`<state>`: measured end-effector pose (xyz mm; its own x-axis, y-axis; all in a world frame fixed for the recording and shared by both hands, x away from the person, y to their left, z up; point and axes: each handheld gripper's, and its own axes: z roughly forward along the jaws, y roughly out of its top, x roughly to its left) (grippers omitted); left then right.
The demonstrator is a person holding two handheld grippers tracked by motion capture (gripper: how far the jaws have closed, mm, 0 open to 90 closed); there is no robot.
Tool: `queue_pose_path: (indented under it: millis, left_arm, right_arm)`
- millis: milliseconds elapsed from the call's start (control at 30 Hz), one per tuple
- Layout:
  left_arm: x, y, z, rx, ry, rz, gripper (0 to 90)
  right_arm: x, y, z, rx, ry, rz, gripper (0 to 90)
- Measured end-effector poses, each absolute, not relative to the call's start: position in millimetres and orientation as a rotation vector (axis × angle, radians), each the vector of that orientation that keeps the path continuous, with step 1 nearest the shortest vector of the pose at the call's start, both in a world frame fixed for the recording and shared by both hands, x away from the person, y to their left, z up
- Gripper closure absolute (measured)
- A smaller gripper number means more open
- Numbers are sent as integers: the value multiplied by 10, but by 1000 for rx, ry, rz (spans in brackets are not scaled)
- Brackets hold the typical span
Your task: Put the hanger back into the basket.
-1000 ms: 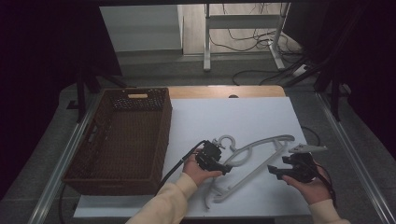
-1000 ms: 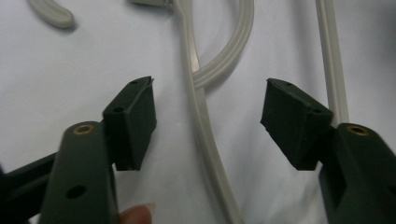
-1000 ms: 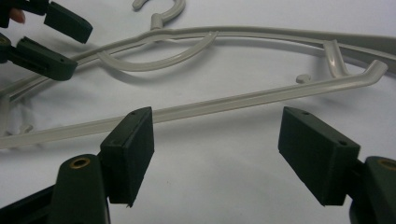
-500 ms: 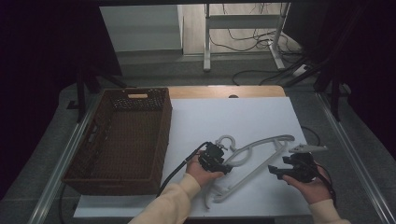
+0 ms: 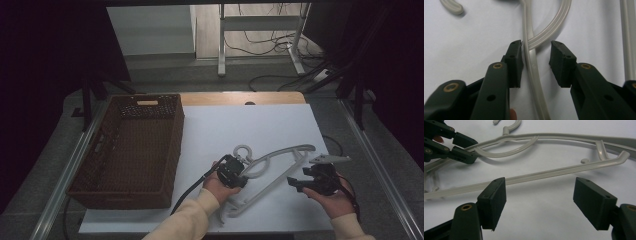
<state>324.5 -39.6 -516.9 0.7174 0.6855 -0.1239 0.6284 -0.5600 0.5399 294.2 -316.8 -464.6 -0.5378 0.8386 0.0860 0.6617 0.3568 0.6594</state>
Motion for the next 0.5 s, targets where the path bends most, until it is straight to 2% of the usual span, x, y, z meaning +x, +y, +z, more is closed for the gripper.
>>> queue_pose_path:
  millis: [233, 400, 500]
  left_arm:
    - [3252, -390, -5164, 2363, 1012, 151, 703]
    - [3307, -345, -5163, 2335, 1066, 102, 790]
    - [3331, -327, -5160, 2322, 1087, 68, 800]
  right_arm:
    - [2943, -3169, -4647, 1340, 2354, 953, 264]
    - [2941, -3173, -4643, 1343, 2350, 951, 264]
    - [2940, -3173, -4643, 1344, 2350, 949, 263]
